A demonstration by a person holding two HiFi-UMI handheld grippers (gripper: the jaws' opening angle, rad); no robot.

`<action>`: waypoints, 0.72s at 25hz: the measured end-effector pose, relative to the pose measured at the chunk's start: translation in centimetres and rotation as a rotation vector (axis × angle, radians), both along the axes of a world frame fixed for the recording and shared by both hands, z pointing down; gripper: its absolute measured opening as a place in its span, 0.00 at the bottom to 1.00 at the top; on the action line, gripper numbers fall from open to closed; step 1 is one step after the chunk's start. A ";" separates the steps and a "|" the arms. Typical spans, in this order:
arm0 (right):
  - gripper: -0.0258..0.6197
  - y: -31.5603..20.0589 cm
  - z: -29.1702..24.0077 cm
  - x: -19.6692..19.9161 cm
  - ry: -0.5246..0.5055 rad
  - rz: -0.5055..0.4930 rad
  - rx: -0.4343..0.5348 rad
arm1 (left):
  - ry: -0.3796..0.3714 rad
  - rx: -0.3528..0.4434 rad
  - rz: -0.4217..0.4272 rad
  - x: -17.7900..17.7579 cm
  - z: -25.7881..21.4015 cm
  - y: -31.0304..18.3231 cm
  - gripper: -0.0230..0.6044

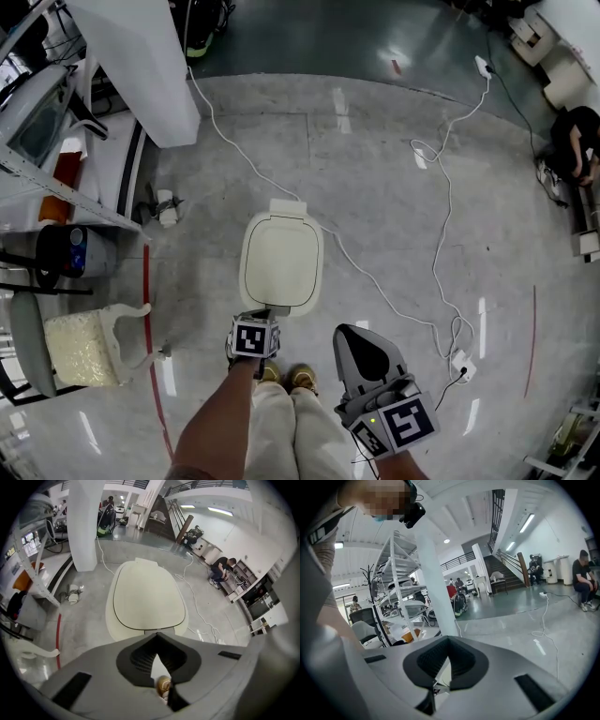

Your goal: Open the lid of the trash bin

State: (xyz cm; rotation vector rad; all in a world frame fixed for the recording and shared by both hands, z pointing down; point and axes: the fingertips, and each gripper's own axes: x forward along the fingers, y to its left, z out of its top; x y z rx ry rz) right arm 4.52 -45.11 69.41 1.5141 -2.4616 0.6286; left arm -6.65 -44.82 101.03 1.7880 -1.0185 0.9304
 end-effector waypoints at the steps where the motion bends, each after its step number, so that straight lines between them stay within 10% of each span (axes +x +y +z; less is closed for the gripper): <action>1: 0.09 0.1 0.2 0.1 0.000 0.001 -0.004 | -0.003 -0.002 0.002 0.1 0.2 0.0 0.03; 18: 0.09 1.1 1.4 0.4 -0.001 -0.015 -0.016 | -0.036 -0.006 -0.022 0.4 2.2 0.9 0.04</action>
